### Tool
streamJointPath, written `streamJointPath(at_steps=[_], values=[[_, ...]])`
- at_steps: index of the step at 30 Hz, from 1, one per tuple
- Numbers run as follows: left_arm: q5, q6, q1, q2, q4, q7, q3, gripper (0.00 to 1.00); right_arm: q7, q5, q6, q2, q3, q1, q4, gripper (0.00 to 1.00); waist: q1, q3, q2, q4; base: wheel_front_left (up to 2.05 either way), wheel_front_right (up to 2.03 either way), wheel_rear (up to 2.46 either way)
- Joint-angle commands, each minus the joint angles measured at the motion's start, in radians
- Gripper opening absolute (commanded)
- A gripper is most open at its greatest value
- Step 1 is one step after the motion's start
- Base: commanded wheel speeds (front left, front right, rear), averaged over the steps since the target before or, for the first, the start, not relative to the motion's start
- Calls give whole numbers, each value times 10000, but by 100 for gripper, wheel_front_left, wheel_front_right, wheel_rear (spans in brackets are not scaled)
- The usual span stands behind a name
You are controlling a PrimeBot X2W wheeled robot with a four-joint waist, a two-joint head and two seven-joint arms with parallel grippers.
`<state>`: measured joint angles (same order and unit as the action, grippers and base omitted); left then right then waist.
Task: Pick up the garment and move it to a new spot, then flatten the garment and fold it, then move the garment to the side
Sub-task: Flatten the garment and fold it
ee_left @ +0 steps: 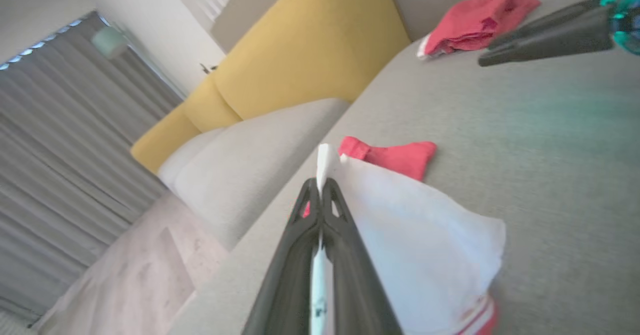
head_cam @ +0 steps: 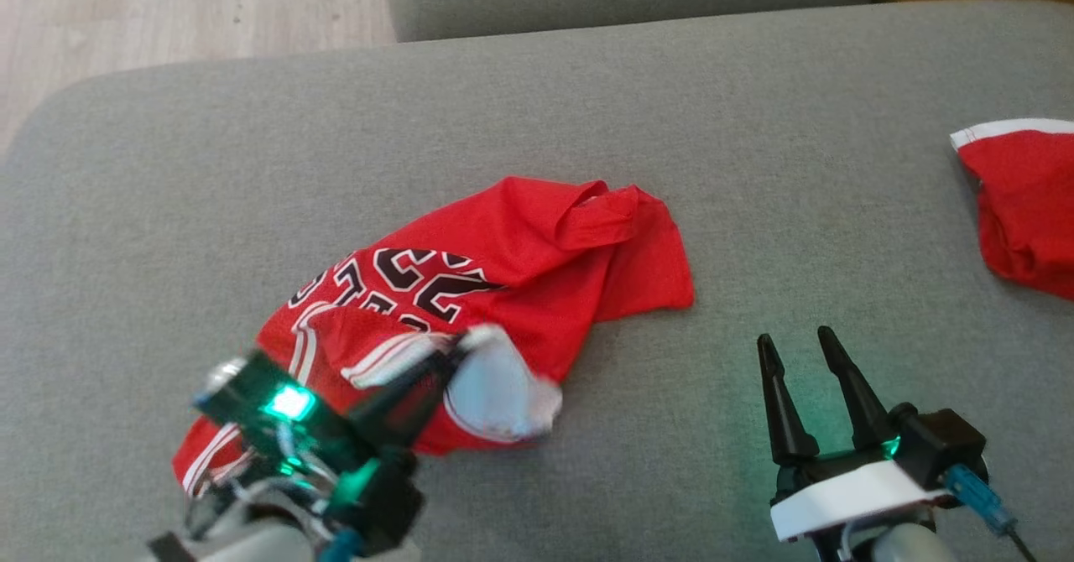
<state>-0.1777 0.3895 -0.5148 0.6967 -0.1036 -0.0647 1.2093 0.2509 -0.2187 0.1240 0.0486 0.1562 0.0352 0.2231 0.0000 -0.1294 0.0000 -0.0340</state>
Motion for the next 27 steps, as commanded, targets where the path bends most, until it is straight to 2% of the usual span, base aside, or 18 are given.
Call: streamJointPath(at_steps=[1, 7, 8, 14, 19, 21, 27], values=[[-103, 220, -476, 508, -412, -105, -655, 0, 109, 27, 67, 17, 227, -22, -258, 100, 0, 45, 0, 67, 0, 0, 0], [-588, 992, -388, 1541, -1096, -407, -1642, 0, 109, 70, 67, 17, 212, -48, -235, 100, 0, 53, 0, 211, 0, 0, 0], [-708, 1294, -334, 1964, -1318, -466, -1981, 0, 109, 78, 67, 17, 173, -102, -216, 100, 0, 37, 0, 279, 0, 0, 0], [-954, 2125, -179, 3245, -2147, -399, -2844, 0, 109, -147, 67, 240, 249, -447, -19, 100, 0, -123, 0, 658, 0, 0, 0], [-1218, 2791, 89, 4182, -2513, -453, -3428, 0, 109, -716, 67, 714, 521, -1087, 436, 100, 0, -315, 0, 1007, 0, 0, 0], [-1287, 2916, 152, 4335, -2583, -469, -3527, 0, 109, -908, 67, 822, 568, -1259, 538, 100, 0, -364, 0, 1073, 0, 0, 0], [-1612, 3250, 388, 4995, -2811, -593, -3884, 0, 109, -2126, 67, 1972, 1280, -2621, 1718, 100, 0, -720, 0, 1552, 0, 0, 0]])
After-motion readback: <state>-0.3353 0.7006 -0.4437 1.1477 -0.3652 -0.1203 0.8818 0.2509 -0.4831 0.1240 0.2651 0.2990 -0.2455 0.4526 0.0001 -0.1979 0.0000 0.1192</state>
